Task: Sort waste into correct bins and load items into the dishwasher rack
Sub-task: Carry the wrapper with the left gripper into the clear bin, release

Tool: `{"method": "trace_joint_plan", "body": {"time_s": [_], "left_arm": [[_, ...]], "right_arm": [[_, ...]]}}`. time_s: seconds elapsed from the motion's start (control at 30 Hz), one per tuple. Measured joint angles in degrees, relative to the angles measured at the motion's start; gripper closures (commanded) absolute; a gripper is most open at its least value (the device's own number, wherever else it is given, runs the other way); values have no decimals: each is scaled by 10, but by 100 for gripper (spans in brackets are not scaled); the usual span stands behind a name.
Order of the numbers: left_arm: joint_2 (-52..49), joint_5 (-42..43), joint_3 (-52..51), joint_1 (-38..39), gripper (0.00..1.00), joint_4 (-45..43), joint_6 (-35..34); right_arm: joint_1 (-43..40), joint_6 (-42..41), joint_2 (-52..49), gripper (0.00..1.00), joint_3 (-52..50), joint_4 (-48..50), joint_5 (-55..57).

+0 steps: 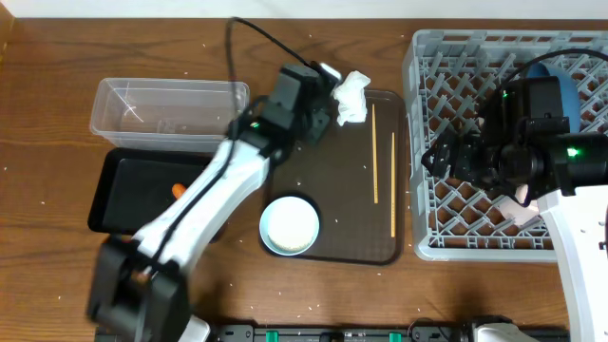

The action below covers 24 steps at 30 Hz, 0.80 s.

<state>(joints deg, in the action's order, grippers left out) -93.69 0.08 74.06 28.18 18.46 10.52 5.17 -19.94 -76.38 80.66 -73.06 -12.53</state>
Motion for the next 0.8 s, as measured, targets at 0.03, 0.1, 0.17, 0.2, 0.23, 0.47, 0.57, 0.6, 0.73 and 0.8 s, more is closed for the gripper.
{"method": "trace_joint_plan", "body": {"time_s": [0.03,0.1,0.17,0.2,0.23,0.47,0.57,0.6,0.73,0.8], "left_arm": [[14,-14,0,0,94,7,0],[37,-59,0,-1,94,22,-10],[49,-105,0,-6,94,28,-27],[51,-132,0,-13,94,28,-45],[52,-157,0,-22,94,29,-66],[38,-243,0,-142,92,7,-304],[23,-232,0,-183,39,-18,-373],[18,-224,0,-190,35,-24,-390],[12,-195,0,-191,29,-30,-417],[12,-188,0,-182,29,-42,-413]], "right_arm": [[0,0,0,9,0,-1,0],[0,0,0,9,0,-1,0],[0,0,0,9,0,-2,0],[0,0,0,9,0,-2,0],[0,0,0,9,0,-2,0],[0,0,0,9,0,-2,0],[0,0,0,9,0,-2,0],[0,0,0,9,0,-2,0],[0,0,0,9,0,-1,0],[0,0,0,9,0,-1,0]]}}
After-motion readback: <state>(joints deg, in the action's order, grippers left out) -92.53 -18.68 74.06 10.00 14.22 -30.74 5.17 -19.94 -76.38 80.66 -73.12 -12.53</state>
